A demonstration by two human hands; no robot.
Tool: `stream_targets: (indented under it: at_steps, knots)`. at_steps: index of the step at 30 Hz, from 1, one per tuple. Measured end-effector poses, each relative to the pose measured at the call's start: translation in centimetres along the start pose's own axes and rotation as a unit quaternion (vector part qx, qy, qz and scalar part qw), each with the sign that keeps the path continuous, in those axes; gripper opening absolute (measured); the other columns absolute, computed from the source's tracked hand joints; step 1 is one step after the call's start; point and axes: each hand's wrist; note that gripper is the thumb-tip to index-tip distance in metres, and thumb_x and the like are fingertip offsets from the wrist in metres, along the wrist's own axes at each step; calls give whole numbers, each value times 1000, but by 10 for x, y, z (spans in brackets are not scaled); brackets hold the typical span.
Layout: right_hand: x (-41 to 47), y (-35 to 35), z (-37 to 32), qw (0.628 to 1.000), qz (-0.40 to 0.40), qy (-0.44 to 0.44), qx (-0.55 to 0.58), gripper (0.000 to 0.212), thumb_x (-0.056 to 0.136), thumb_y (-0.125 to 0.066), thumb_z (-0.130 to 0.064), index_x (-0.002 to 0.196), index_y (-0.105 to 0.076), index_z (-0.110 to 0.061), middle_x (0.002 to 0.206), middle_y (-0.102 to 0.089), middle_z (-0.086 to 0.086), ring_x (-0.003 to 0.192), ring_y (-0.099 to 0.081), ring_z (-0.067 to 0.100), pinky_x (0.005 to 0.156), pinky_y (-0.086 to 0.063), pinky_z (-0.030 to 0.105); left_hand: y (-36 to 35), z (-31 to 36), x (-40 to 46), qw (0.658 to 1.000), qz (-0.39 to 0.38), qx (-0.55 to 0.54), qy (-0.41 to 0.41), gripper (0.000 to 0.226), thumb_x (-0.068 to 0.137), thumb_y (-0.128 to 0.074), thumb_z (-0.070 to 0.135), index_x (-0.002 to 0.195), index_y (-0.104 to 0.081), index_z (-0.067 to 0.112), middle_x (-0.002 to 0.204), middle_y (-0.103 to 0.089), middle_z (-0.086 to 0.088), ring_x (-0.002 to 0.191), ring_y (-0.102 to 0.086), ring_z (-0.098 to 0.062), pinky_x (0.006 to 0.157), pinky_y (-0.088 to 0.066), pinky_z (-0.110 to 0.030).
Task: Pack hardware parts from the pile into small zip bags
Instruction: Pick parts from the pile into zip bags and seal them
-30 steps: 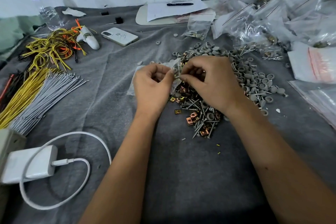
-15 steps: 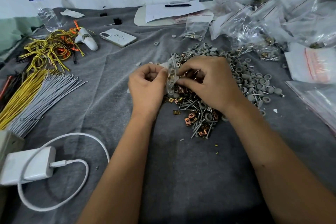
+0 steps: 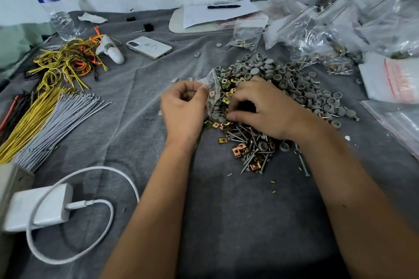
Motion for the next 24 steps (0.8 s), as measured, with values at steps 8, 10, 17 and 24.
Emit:
stream_targets:
  at_steps: [8, 10, 17, 24]
  knots:
    - [0, -2, -7, 983, 176, 7, 59, 13, 91, -75, -12, 102, -80, -15, 96, -74, -7, 88, -63, 1, 82, -41, 4, -6, 3, -7, 991, -67, 104, -58, 16, 87, -76, 10, 75, -72, 18, 65, -65, -10, 59, -56, -19, 58, -46, -32]
    - [0, -4, -9, 980, 186, 11, 73, 13, 87, -78, -8, 99, -80, -14, 93, -76, -5, 84, -65, 1, 79, -46, 5, -7, 4, -8, 990, -78, 102, -62, 15, 87, -75, 10, 74, -72, 17, 63, -63, -7, 58, -55, -18, 56, -43, -31]
    - [1, -9, -11, 960, 235, 3, 149, 28, 79, -85, -9, 98, -64, -12, 83, -74, -7, 67, -69, 5, 61, -54, 18, -8, 7, -10, 995, -79, 44, -33, 9, 83, -74, 18, 77, -74, 12, 63, -68, -12, 56, -56, -18, 58, -45, -32]
    - [-1, 2, -3, 975, 198, -3, 99, 18, 79, -87, -30, 85, -72, -21, 77, -68, -16, 72, -65, 1, 64, -49, 14, -4, 5, -5, 1000, -7, -1, -2, 10, 85, -73, 16, 76, -72, 19, 62, -63, 3, 59, -54, -15, 58, -46, -32]
Point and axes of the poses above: each hand's wrist, its own x-axis towards the middle knuckle, its own y-axis out of the back of the hand, z = x × y
